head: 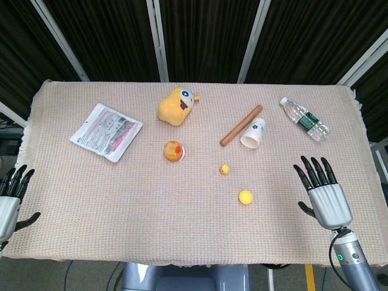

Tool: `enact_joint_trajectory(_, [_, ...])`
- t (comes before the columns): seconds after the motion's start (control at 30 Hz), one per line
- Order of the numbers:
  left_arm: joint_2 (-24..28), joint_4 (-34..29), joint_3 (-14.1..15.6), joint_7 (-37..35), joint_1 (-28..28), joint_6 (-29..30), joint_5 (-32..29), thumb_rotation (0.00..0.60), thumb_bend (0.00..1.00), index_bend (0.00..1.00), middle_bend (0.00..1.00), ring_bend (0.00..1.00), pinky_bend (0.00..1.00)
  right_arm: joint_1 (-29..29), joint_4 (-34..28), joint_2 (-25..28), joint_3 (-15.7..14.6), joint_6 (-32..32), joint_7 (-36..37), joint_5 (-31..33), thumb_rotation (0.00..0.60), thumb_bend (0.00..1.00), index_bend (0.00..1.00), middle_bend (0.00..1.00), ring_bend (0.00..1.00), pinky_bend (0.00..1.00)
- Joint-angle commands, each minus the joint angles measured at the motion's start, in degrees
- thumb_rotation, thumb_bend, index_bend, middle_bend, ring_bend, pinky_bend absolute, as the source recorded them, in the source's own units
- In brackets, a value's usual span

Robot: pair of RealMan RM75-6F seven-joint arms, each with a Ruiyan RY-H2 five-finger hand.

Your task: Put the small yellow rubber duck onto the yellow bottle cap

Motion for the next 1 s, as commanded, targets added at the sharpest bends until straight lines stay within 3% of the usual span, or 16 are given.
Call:
enact_joint_trajectory(0.03, [0.01, 0.02, -0.04, -0.22, 0.03, -0.06, -0.18, 0.600, 0.00, 0.00, 0.00, 0.00, 0.19, 0.07, -0.41, 0.20, -0.16, -0.53, 0.09, 0.16, 0.600, 0.04, 0.05, 0.00, 0.00, 0.00])
enact_joint_trajectory(0.37, [0.09, -0.14, -0.23, 0.33, -0.07, -0.01, -0.21, 0.600, 0.00, 0.00, 0.00, 0.00, 0.19, 1.41, -3.26, 0.44, -1.19, -4.00, 0.14, -0.47, 0.600, 0.04, 0.07, 0.00, 0.00, 0.00])
enact_joint_trajectory(0.5, [0.04, -0.25, -0.27, 0.49, -0.12, -0.07, -0.24, 0.600, 0.00, 0.00, 0.00, 0.00, 0.19, 3.83, -4.93, -1.39, 0.28, -6.75, -2.76, 0.00, 0.600, 0.04, 0.08, 0.00, 0.00, 0.00])
enact_joint_trajectory(0.73, [0.00, -0.11, -0.17, 0.10, -0.21, -0.12, 0.12, 0.600, 0.00, 0.00, 0.00, 0.00, 0.19, 9.74, -4.54, -10.10, 5.32, -13.02, -8.33, 5.59, 0.600, 0.04, 0.13, 0.00, 0.00, 0.00])
enact_joint_trajectory(1.0, [-0.12, 0.38, -0.01, -0.96, -0.25, -0.26, 0.37, 0.600, 0.00, 0.00, 0.00, 0.00, 0.19, 15.63, 2.89, -20.66, 9.86, -19.24, -9.40, 14.39, 0.600, 0.05, 0.16, 0.00, 0.00, 0.00])
